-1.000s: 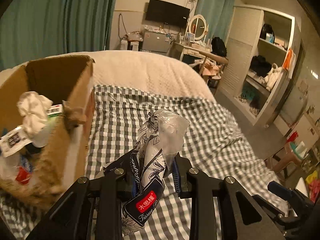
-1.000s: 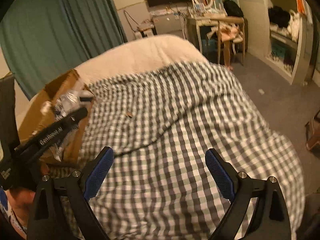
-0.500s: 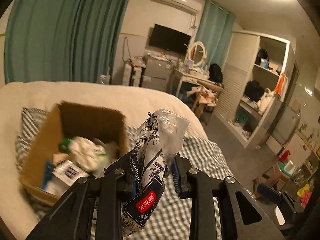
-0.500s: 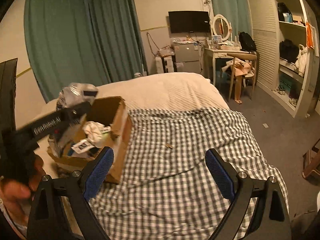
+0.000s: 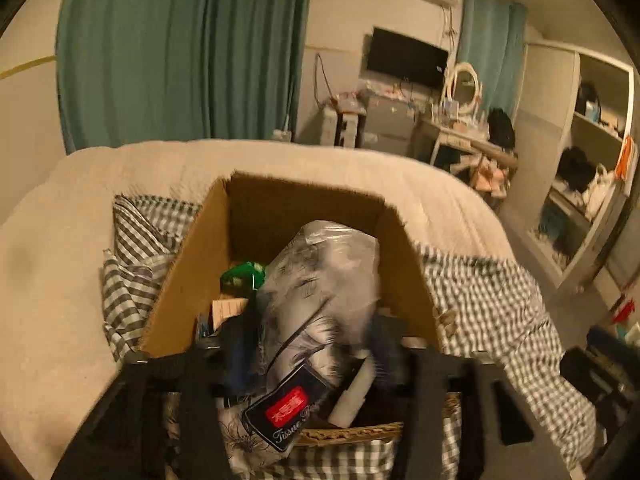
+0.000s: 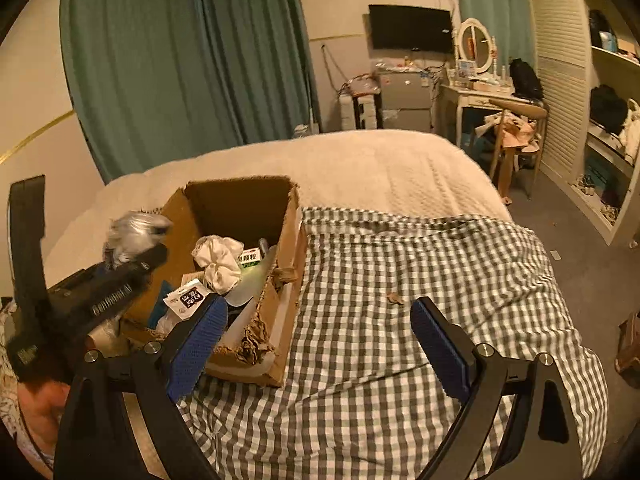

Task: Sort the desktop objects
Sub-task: 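Carry the tissue pack with the left tool into the box and release, then withdraw both open tools from the box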

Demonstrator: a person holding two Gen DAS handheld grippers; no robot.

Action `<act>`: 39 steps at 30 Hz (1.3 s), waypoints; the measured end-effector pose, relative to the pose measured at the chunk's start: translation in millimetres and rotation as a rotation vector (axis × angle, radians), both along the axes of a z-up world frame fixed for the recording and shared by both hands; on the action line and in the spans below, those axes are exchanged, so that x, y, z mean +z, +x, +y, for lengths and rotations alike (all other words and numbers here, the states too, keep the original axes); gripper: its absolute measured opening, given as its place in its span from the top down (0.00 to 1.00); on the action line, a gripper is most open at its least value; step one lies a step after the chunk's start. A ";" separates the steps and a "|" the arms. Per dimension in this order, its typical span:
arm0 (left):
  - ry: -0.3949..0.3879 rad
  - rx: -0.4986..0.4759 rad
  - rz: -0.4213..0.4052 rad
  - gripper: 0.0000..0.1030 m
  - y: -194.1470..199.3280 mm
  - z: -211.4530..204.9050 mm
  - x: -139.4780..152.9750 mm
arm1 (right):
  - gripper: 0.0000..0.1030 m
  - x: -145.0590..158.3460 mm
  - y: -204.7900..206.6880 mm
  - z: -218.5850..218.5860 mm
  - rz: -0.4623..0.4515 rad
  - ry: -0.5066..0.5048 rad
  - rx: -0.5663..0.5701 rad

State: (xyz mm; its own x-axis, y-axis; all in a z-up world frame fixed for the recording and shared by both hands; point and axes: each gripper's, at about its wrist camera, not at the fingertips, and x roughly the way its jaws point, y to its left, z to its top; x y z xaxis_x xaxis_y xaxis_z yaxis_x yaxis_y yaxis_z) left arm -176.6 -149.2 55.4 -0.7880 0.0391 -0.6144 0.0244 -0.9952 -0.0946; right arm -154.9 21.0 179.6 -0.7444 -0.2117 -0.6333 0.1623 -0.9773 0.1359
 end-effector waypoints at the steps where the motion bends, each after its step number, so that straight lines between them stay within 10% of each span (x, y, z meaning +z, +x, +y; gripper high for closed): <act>1: -0.008 0.003 0.001 0.21 -1.0 0.6 -3.7 | 0.10 -3.0 -1.9 0.6 -0.005 0.000 -0.002; 7: -0.050 0.062 0.028 0.00 10.1 5.9 -3.1 | 0.09 -16.5 -7.5 14.8 -0.041 -0.009 -0.027; 14: 0.038 0.111 0.001 0.00 26.2 -0.5 -2.7 | 0.05 -15.0 6.6 25.1 -0.035 -0.013 -0.057; 39: -0.015 0.129 -0.068 0.00 63.2 32.8 -33.9 | 0.00 -57.3 18.9 33.8 -0.116 0.028 -0.057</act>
State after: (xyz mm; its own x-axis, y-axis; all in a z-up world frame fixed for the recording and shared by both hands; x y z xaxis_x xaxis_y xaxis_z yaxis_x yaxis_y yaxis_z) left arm -113.4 -116.4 21.6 -0.7422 -0.0692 -0.6666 0.1578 -0.9847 -0.0735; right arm -136.0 54.8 122.2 -0.6764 -0.1523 -0.7206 0.0915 -0.9882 0.1230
